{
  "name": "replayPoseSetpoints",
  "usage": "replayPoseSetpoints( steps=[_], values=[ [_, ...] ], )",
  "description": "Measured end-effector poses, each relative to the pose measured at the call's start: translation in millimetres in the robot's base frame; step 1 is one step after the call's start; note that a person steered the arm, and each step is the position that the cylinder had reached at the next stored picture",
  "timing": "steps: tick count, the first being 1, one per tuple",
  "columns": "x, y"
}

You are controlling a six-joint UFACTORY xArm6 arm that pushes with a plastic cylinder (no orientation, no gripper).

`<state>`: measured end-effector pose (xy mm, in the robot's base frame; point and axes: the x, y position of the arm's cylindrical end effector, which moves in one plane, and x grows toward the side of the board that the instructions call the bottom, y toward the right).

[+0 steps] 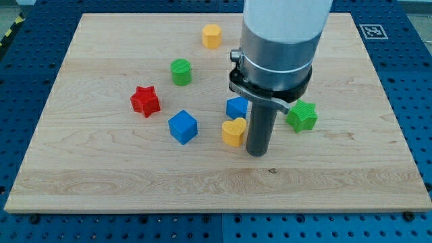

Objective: Slide the yellow heart to the center

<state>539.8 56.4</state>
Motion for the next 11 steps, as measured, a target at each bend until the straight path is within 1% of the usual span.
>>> replayPoseSetpoints(
  steps=[2,4,6,7,8,9,10,11],
  values=[
    [-6.9,-14.9],
    [-31.1,-21.0],
    [-28.5,-54.4],
    [-28.5,-56.3],
    [-32.8,-70.3],
    [-46.5,-91.7],
    [-63.5,-91.6],
    [-76.9,-70.1]
  ],
)
